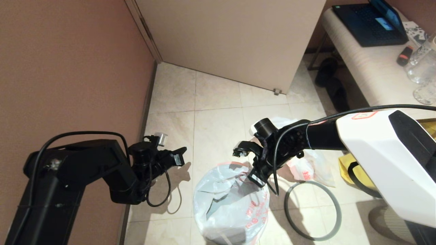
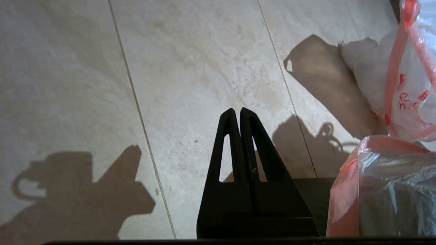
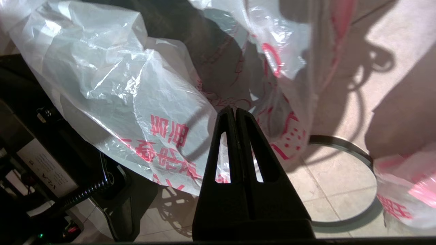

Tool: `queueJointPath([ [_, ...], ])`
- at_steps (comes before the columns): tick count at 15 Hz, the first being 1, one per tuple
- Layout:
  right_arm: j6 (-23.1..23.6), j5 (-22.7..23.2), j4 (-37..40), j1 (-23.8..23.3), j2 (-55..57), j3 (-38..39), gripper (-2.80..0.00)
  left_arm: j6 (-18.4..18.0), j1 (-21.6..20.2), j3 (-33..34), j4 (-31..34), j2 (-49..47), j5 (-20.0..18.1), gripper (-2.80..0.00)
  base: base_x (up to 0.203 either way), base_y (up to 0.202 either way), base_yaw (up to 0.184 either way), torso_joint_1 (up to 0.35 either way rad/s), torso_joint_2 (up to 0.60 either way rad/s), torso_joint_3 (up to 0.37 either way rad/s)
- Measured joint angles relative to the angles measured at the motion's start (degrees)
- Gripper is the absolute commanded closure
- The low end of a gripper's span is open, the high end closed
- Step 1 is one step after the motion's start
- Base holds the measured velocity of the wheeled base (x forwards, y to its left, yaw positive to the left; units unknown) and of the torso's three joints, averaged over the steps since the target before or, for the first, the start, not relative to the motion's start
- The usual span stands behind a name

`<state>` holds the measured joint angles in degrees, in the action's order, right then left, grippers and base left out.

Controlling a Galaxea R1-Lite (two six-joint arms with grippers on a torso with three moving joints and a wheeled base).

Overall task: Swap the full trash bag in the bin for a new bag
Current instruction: Put the new garbage bag on the trash can

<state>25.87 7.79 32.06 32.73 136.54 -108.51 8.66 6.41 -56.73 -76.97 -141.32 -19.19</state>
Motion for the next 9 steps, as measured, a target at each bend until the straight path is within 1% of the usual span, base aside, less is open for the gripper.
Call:
queueJointPath([
  [2,2.4,2.4,-1.1,-0.2,2.2,-0.2,0.00,1.3,-0.4,0.9,-3.0,0.8,-1.3,0.00,0.000,0.000,0.000,0.000,0.00,0.000],
  [4,4.7,4.4,-2.5,0.1,4.3,-0.3,0.00,1.3,-1.0,2.2,-3.4,2.9,-1.7,0.00,0.000,0.000,0.000,0.000,0.00,0.000],
  [7,4.9,4.4,-2.6,3.2,5.3,-0.2,0.00,1.1,-1.5,5.4,-3.5,11.0,-2.7,0.00,0.000,0.000,0.000,0.000,0.00,0.000],
  [9,3.7,3.2,-2.5,5.6,5.7,-0.2,0.00,1.0,-1.0,7.8,-2.9,17.9,-3.5,0.00,0.000,0.000,0.000,0.000,0.00,0.000],
])
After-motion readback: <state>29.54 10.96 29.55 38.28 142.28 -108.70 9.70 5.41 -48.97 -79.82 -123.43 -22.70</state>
